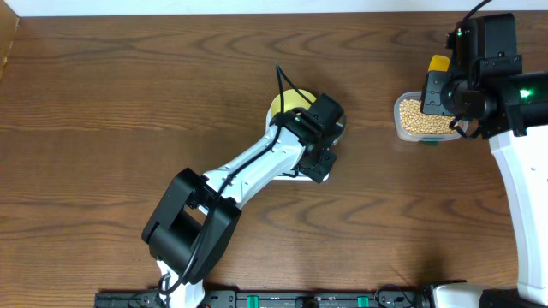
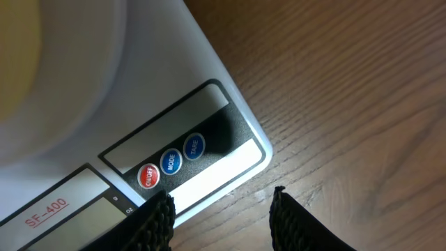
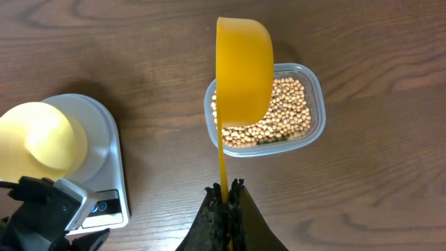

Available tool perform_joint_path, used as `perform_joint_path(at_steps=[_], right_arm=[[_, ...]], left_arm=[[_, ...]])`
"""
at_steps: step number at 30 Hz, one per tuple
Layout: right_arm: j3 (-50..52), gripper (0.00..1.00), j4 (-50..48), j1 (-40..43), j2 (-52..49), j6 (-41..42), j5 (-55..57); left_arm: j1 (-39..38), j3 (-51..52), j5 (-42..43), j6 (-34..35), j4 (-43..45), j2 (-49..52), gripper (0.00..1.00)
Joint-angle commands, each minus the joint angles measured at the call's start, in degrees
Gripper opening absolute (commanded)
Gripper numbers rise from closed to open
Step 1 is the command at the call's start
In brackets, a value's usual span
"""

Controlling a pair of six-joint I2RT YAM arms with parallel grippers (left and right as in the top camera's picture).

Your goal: Scoop item into bowl and weigh 50g on scale

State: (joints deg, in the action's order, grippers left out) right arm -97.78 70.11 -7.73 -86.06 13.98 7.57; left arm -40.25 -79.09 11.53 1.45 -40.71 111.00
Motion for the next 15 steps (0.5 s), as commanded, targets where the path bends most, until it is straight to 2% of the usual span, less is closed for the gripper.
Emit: perform_joint_path(at_steps=[1,15], right_arm=[[-1.11,0.01,0.22,0.20,1.46,-0.74,0.66],[-1.11,0.01,0.07,0.20,1.60,-0.72,-2.10]], left_arm=[[-0.07,1.86,-2.49,-1.64,0.15,0.92,0.47],[-0.07,3.98,-4.76,-3.19,3.21,0.92,0.48]])
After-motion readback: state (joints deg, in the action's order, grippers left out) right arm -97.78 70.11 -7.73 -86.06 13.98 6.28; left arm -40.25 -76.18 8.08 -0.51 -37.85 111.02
